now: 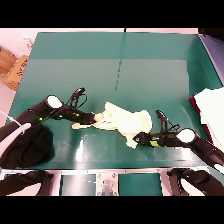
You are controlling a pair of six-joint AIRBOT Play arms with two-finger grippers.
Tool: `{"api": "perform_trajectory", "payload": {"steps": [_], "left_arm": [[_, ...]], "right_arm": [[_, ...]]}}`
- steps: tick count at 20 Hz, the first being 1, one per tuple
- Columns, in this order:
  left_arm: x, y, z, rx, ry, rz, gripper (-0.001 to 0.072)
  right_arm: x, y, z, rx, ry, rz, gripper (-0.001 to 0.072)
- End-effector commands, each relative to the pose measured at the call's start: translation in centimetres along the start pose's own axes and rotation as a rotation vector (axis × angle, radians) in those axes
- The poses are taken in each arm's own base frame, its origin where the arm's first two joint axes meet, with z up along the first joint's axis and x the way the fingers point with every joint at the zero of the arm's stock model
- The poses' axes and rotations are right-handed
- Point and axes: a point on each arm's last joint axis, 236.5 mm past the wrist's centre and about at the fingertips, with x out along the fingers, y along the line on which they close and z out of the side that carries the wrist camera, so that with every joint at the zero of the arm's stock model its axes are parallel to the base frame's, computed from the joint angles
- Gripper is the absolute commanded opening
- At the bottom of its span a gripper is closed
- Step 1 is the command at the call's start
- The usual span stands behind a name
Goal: Fold the shirts.
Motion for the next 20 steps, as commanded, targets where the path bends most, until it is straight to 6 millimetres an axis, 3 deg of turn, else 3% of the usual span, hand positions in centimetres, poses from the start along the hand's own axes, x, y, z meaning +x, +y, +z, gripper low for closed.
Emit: {"api": "perform_trajectory", "payload": {"steps": [1, 2, 5, 6, 8, 10, 11, 13, 15, 16, 18, 20], "left_arm": [[0.0, 0.0, 0.0, 0.000, 0.001, 0.001, 0.0027], [0.0, 0.1, 0.0, 0.001, -0.002, 0.003, 0.0026], [0.0, 0.1, 0.1, 0.001, -0.005, 0.004, 0.0027], [0.0, 0.2, 0.1, 0.003, -0.005, 0.006, 0.0026], [0.0, 0.6, -0.1, 0.018, 0.003, 0.024, 0.0026], [0.0, 0.9, -0.2, 0.029, 0.008, 0.036, 0.0026], [0.0, 0.9, -0.2, 0.029, 0.008, 0.036, 0.0026], [0.0, 0.7, -0.6, 0.029, 0.024, 0.031, 0.0026], [0.0, 0.8, -0.7, 0.031, 0.031, 0.032, 0.0026], [0.0, 0.8, -0.7, 0.031, 0.030, 0.032, 0.0026], [0.0, 0.8, -0.7, 0.032, 0.029, 0.032, 0.0026], [0.0, 0.8, -0.6, 0.031, 0.024, 0.034, 0.0026]], "right_arm": [[0.4, 2.3, 2.2, -0.069, -0.061, 0.045, 0.0069], [-0.3, 3.9, 2.3, -0.127, -0.045, 0.082, 0.0019], [-4.6, 10.0, 1.0, -0.273, 0.021, 0.219, 0.0018], [-7.3, 12.6, 1.1, -0.339, -0.013, 0.270, 0.0018], [-14.0, 17.2, 3.5, -0.412, -0.198, 0.349, 0.0018], [-20.8, 19.1, 7.5, -0.459, -0.442, 0.343, 0.0019], [-23.3, 18.5, 9.7, -0.453, -0.542, 0.299, 0.0019], [-26.3, 15.1, 14.1, -0.367, -0.699, 0.188, 0.0019], [-26.3, 9.6, 17.8, -0.212, -0.744, 0.101, 0.0019], [-25.0, 7.1, 18.9, -0.142, -0.721, 0.075, 0.0019], [-20.4, 2.6, 20.0, -0.018, -0.620, 0.041, 0.0020], [-15.1, -1.4, 19.5, 0.098, -0.485, 0.018, 0.0032]]}}
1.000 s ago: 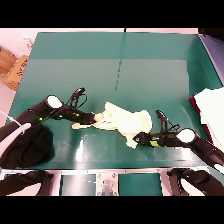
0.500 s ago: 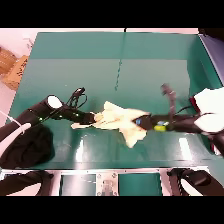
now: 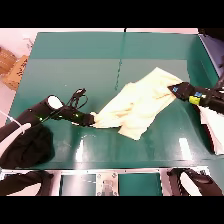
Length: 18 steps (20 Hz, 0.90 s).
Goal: Fold the shirts.
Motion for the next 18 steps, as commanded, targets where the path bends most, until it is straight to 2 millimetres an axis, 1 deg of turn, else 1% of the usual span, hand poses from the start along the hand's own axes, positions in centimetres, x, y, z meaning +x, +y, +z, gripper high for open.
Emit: {"api": "perform_trajectory", "payload": {"steps": [1, 2, 3, 4, 5, 6, 8, 9, 10, 11, 13, 14, 15, 18], "left_arm": [[0.0, 0.1, 0.0, 0.001, -0.001, 0.003, 0.0027], [0.0, 0.0, 0.1, -0.003, -0.003, -0.002, 0.0027], [0.0, -0.2, 0.1, -0.009, -0.006, -0.008, 0.0029], [0.0, -0.2, 0.2, -0.009, -0.006, -0.009, 0.0135], [0.0, -0.2, 0.1, -0.009, -0.006, -0.009, 0.0470], [-0.1, -0.2, 0.2, -0.012, -0.007, -0.010, 0.0672], [-0.7, -0.5, 0.6, 0.023, 0.004, -0.003, 0.0680], [-1.2, -0.6, 0.9, 0.056, 0.014, 0.008, 0.0680], [-1.8, -0.7, 1.5, 0.088, 0.017, 0.025, 0.0680], [-2.5, -0.5, 2.3, 0.107, 0.009, 0.057, 0.0680], [-3.8, 0.0, 3.9, 0.131, -0.013, 0.120, 0.0680], [-4.2, 0.1, 4.3, 0.134, -0.021, 0.134, 0.0680], [-4.2, 0.1, 4.3, 0.134, -0.018, 0.134, 0.0680], [-4.1, 0.0, 2.4, 0.130, 0.061, 0.124, 0.0680]], "right_arm": [[4.8, -7.4, -3.8, 0.173, 0.148, -0.110, 0.0169], [5.6, -8.3, -4.9, 0.199, 0.193, -0.122, 0.0311], [6.0, -8.7, -5.5, 0.215, 0.225, -0.124, 0.0385], [6.0, -8.8, -5.4, 0.213, 0.228, -0.125, 0.0413], [5.9, -8.5, -4.9, 0.199, 0.221, -0.124, 0.0414], [5.6, -8.1, -4.4, 0.174, 0.229, -0.120, 0.0414], [4.8, -7.0, -4.0, 0.124, 0.269, -0.108, 0.0415], [4.5, -6.4, -3.8, 0.115, 0.283, -0.096, 0.0432], [4.4, -6.2, -3.8, 0.112, 0.287, -0.092, 0.0489], [4.4, -6.3, -3.8, 0.109, 0.290, -0.097, 0.0514], [4.3, -6.9, -4.1, 0.092, 0.298, -0.120, 0.0514], [4.2, -7.3, -4.2, 0.082, 0.303, -0.133, 0.0515], [4.2, -7.6, -4.2, 0.074, 0.306, -0.146, 0.0515], [4.3, -7.7, -3.9, 0.072, 0.291, -0.150, 0.0514]]}}
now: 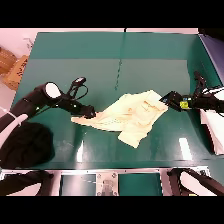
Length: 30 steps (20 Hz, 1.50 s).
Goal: Fold the shirts.
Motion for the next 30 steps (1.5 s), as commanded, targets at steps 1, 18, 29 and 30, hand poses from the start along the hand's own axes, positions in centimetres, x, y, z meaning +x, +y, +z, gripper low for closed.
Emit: {"api": "perform_trajectory", "payload": {"steps": [1, 18, 29, 30], "left_arm": [[-0.4, 0.1, -1.3, 0.009, 0.067, 0.014, 0.0679], [-1.1, 2.6, -4.3, 0.045, 0.203, 0.118, 0.0600], [3.1, 0.4, -4.0, 0.005, 0.145, -0.047, 0.0598], [3.6, 0.6, -3.5, -0.011, 0.129, -0.050, 0.0598]], "right_arm": [[0.1, -0.4, 0.2, -0.008, -0.006, -0.017, 0.0514], [7.8, 2.9, -2.2, -0.021, 0.128, 0.038, 0.0513], [14.9, 6.6, -6.1, -0.076, 0.296, 0.070, 0.0508], [14.9, 7.1, -5.9, -0.077, 0.293, 0.078, 0.0508]]}}
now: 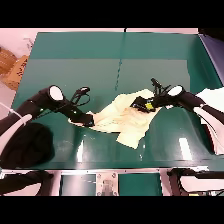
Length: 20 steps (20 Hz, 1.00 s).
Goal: Fold the shirts.
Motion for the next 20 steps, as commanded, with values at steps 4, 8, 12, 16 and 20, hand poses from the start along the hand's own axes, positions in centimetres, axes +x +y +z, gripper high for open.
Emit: {"api": "perform_trajectory", "payload": {"steps": [4, 8, 12, 16, 20], "left_arm": [[1.3, 0.9, 1.8, 0.001, -0.061, -0.001, 0.0027], [-0.3, 1.1, 2.3, 0.071, -0.036, 0.043, 0.0026], [-2.5, 0.6, 5.1, 0.117, -0.099, 0.071, 0.0026], [-3.1, 0.7, 6.3, 0.132, -0.134, 0.089, 0.0026], [-3.1, 0.7, 6.6, 0.131, -0.144, 0.091, 0.0026]], "right_arm": [[-0.2, 2.3, 0.1, -0.060, 0.061, 0.028, 0.0488], [-3.1, 1.6, 2.1, -0.069, 0.059, 0.021, 0.0488], [-5.6, 2.3, 0.5, -0.030, 0.146, 0.059, 0.0488], [-6.1, 2.9, 0.1, -0.023, 0.153, 0.062, 0.0432], [-2.7, 6.5, -1.1, -0.088, 0.133, 0.057, 0.0433]]}}
